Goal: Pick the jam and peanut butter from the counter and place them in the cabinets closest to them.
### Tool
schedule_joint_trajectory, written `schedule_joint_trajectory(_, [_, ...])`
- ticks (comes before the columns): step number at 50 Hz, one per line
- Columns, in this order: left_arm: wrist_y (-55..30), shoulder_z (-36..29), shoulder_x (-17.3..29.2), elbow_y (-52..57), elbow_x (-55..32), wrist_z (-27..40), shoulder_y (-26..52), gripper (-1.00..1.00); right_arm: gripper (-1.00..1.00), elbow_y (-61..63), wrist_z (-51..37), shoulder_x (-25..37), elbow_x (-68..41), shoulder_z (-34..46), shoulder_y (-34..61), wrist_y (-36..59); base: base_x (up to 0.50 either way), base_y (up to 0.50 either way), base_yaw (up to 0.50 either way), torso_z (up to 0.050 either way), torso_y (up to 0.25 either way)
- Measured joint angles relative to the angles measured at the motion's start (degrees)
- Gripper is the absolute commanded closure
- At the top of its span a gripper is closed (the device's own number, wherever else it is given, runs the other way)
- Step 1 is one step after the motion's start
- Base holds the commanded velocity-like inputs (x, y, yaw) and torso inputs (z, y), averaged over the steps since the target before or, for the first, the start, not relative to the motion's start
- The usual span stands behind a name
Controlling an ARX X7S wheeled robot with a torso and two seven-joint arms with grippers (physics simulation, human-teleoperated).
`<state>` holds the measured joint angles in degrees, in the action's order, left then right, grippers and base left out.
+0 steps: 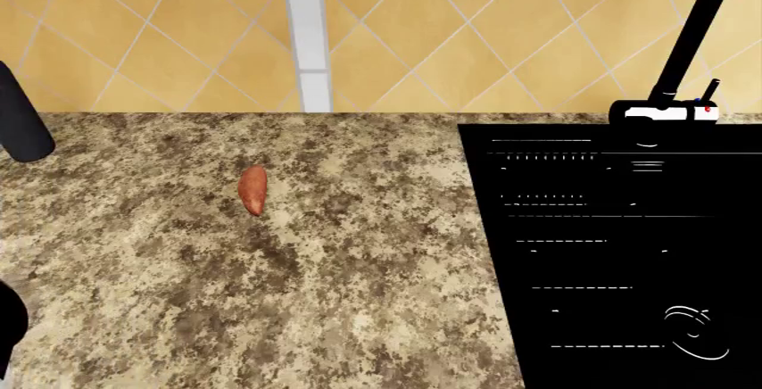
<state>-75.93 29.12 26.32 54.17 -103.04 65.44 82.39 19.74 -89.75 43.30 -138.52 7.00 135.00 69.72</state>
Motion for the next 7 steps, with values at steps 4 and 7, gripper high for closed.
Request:
schedule_joint_trajectory(4, [0.5, -0.2, 0.5, -0.1, -0.4, 0.5, 0.1, -1.0, -1.0, -5.6, 0.4, -3.9, 8.2, -1.8, 0.0, 4.9, 0.0, 0.0, 0.0, 0.0, 0.0])
schedule_joint_trajectory(7, [0.7, -0.3, 0.8, -0.1, -0.7, 0.7, 0.1, -1.0, -1.0, -9.0, 0.4, -6.1, 13.4, -2.6, 0.0, 7.6, 0.0, 0.0, 0.0, 0.0, 0.0])
